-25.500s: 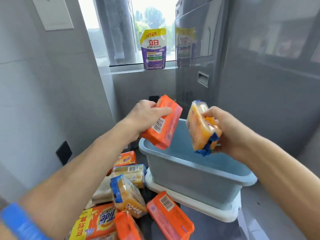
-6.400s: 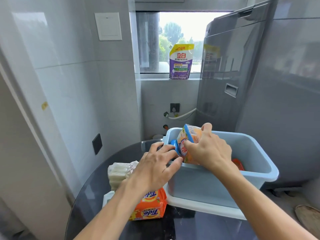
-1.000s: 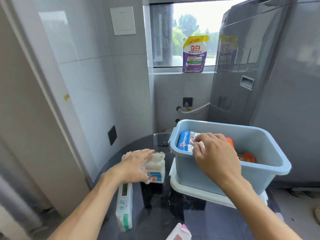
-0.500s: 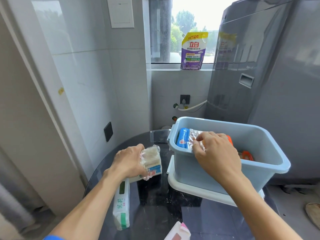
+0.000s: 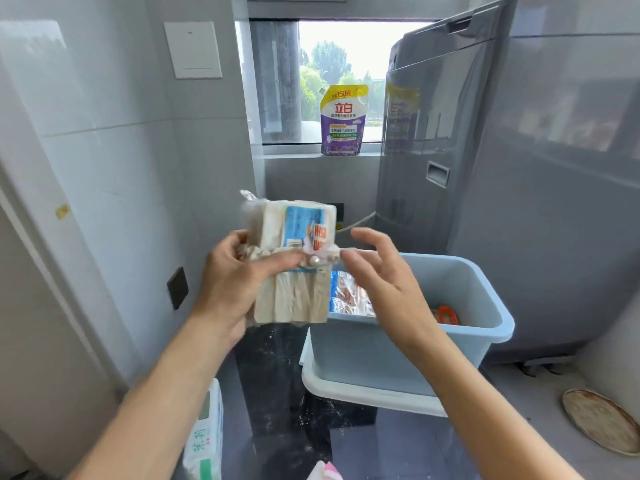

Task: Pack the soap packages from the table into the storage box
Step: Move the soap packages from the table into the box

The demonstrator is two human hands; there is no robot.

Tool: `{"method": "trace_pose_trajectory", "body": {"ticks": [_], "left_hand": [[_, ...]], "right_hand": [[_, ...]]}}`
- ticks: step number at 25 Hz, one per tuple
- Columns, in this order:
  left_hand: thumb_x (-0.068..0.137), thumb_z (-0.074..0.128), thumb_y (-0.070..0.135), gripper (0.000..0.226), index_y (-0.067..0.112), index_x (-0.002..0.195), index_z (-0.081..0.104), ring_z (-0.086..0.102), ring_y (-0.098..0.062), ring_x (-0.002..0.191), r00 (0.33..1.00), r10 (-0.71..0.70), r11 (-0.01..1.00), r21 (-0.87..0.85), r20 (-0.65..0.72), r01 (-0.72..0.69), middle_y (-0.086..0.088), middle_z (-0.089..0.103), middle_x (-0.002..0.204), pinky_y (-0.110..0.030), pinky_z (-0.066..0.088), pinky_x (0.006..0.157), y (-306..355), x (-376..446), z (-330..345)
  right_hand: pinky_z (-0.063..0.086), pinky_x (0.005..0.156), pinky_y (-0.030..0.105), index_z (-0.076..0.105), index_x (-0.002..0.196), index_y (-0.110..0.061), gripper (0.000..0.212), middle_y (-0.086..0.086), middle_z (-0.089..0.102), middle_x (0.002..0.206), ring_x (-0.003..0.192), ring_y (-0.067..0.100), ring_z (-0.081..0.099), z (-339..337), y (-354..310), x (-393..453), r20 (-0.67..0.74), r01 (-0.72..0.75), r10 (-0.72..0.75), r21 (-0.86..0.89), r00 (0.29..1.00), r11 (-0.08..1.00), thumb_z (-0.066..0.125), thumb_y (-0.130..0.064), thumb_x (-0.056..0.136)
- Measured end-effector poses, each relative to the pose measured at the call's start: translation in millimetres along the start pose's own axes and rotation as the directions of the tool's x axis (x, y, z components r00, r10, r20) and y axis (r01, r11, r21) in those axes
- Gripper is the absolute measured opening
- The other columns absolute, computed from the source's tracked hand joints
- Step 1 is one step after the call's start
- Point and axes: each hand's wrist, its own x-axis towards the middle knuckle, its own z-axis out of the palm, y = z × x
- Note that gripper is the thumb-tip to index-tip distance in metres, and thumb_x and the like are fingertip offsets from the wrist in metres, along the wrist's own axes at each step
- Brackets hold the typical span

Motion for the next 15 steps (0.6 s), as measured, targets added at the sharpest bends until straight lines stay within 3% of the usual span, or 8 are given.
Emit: {"method": "trace_pose_trajectory", "body": {"ticks": [2,6,9,12,15], "left_hand": [[0.056,0.088,0.011,0.059,0.0,0.109,0.067,0.075,-0.031,0.085,0.989,-0.018,0.995,-0.095,0.147,0.032,-0.015,0.077,0.096,-0.038,0.06,0.065,4.9,-7.2,36.8],[0.065,0.089,0.015,0.054,0.004,0.113,0.067,0.074,-0.032,0.092,0.932,-0.11,0.986,-0.082,0.344,0.146,-0.016,0.076,0.102,-0.048,0.06,0.079,14.3,-3.9,106.7],[0.083,0.077,0.03,0.044,0.008,0.12,0.067,0.071,-0.034,0.102,0.855,-0.248,0.959,-0.012,0.456,0.284,-0.016,0.073,0.112,-0.049,0.057,0.09,9.1,10.3,151.7],[0.09,0.067,0.038,0.044,0.01,0.123,0.069,0.066,-0.033,0.109,0.775,-0.328,0.926,0.021,0.54,0.377,-0.016,0.07,0.122,-0.05,0.048,0.099,-13.7,17.8,185.7],[0.083,0.071,0.041,0.043,0.013,0.116,0.073,0.068,-0.032,0.107,0.762,-0.321,0.922,0.004,0.562,0.386,-0.012,0.074,0.114,-0.048,0.05,0.099,-36.9,24.6,203.5]], "right_hand": [[0.059,0.072,0.031,0.049,0.127,-0.03,0.045,0.0,0.075,0.106,0.094,0.017,0.072,-17.4,-15.6,8.3,0.047,-0.044,0.034,0.221,0.998,0.974,0.065,-0.043,0.086],[0.055,0.053,0.021,0.049,0.118,-0.025,0.047,-0.004,0.078,0.09,0.076,0.01,0.075,-75.9,-33.2,27.5,-0.177,-0.04,0.076,0.2,0.981,0.979,0.077,-0.033,0.081],[0.061,0.068,0.037,0.05,0.125,-0.027,0.055,0.0,0.076,0.103,0.088,0.016,0.075,-123.6,-27.6,37.3,-0.208,-0.144,0.18,0.174,0.961,0.974,0.079,-0.037,0.079],[0.056,0.088,0.054,0.047,0.136,-0.01,0.067,0.019,0.069,0.12,0.105,0.035,0.069,-157.7,-12.3,41.6,-0.13,-0.236,0.281,0.286,0.951,0.929,0.078,-0.032,0.081],[0.056,0.087,0.054,0.047,0.136,-0.004,0.066,0.023,0.066,0.123,0.108,0.039,0.066,-174.6,7.2,42.5,-0.09,-0.277,0.324,0.336,0.942,0.9,0.076,-0.032,0.083]]}}
